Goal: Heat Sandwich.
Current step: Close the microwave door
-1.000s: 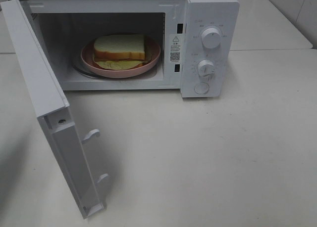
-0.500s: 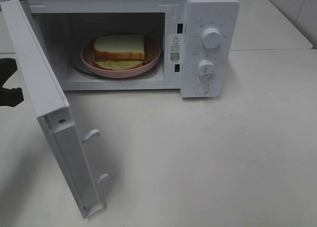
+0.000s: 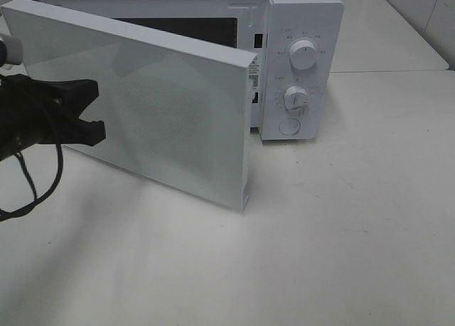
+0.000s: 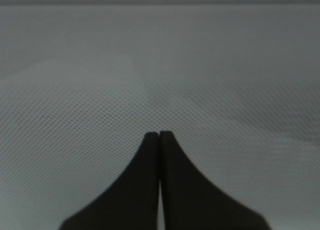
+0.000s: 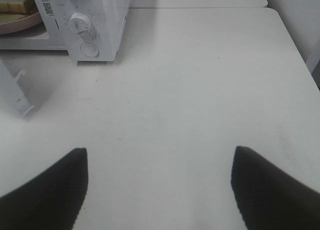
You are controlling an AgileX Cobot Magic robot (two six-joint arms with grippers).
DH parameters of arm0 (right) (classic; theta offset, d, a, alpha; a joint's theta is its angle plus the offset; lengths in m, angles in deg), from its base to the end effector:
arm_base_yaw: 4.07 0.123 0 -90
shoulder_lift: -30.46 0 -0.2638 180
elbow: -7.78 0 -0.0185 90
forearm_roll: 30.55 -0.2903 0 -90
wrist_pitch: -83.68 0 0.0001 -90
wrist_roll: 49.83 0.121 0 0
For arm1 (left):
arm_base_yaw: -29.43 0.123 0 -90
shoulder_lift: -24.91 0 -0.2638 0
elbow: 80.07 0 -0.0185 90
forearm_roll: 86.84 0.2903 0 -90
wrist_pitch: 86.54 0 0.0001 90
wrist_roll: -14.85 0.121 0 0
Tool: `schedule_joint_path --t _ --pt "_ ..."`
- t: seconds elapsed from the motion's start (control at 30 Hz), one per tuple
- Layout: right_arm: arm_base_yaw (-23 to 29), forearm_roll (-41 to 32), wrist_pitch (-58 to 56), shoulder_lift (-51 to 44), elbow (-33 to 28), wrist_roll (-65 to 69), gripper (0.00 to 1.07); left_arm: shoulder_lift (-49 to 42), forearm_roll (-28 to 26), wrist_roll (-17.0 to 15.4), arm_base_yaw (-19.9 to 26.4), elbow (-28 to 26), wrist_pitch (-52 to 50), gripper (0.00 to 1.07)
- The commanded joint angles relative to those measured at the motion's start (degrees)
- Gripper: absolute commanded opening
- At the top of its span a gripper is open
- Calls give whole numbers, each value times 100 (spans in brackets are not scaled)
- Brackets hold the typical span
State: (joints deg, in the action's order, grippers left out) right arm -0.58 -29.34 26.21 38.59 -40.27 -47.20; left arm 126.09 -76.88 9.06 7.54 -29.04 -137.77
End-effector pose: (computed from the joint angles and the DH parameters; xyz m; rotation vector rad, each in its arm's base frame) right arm 0.0805 0.0028 0.2886 -0.0146 1.9836 0.0442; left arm 0.2912 -0.1346 0.1098 0.4426 1.7287 -0.3894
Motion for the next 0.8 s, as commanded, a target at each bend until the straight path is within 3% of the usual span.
schedule_joint_path --t 0.03,0.47,0.8 --pt "-17 -11 40 -155 -6 -52 76 195 -338 -29 -309 -292 -115 0" --pt "-17 -11 40 -155 -6 -52 76 1169 -1387 -11 -1266 -1547 -86 0" --pt "-17 -11 40 -155 -6 -52 76 1736 -1467 -11 -1742 -2515 160 0"
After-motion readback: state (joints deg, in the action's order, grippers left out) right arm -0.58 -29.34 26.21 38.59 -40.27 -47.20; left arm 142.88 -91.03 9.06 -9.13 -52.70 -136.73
